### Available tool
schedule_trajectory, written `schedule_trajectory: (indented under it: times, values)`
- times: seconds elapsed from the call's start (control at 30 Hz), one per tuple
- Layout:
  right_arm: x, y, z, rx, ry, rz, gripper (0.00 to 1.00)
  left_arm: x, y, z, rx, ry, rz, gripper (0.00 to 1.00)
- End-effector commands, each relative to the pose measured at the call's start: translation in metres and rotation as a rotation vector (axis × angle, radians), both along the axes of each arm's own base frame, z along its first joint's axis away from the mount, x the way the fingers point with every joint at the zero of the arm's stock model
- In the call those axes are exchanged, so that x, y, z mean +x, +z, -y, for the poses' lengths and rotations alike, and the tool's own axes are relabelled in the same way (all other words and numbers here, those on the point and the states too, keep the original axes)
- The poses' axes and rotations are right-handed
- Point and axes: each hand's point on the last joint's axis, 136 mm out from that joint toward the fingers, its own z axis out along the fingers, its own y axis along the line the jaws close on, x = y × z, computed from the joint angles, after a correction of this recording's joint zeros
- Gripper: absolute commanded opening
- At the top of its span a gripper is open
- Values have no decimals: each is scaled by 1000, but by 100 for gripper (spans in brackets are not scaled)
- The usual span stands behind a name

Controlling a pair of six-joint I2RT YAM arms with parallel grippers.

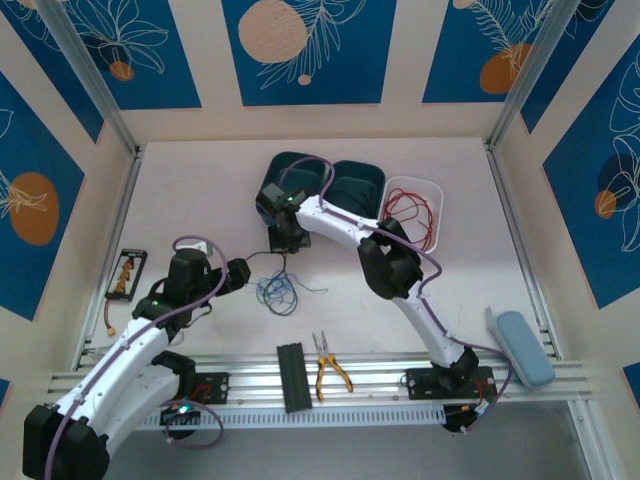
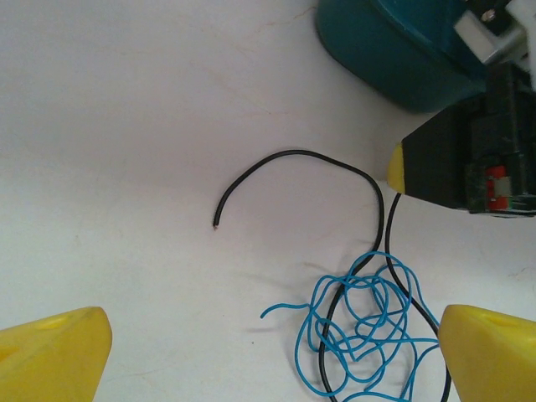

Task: Untangle the cables

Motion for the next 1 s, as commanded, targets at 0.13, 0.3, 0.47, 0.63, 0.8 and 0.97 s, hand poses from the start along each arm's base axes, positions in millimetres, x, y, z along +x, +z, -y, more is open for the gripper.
schedule_trajectory:
  times: [0.13,0.3,0.47,0.63,0.8,0.97]
  values:
    - [-9,125,-10,132,83,201,0,4,0,4,-26,-12,2,100]
    - [-19,185,-11,174,144,332,0,5,-3,8,-37,-28,-9,100]
    - [-30,251,-13,238,206,464,0,5,-5,11,-56,-34,-17,100]
    - [-39,310,-15,331,259,575,0,5,-8,15,-85,-35,-19,100]
    - [-42,356,-16,412,292,657,0,5,-9,16,-91,-37,-22,100]
    - [-44,389,-17,475,317,735,0,4,-10,16,-92,-38,-25,100]
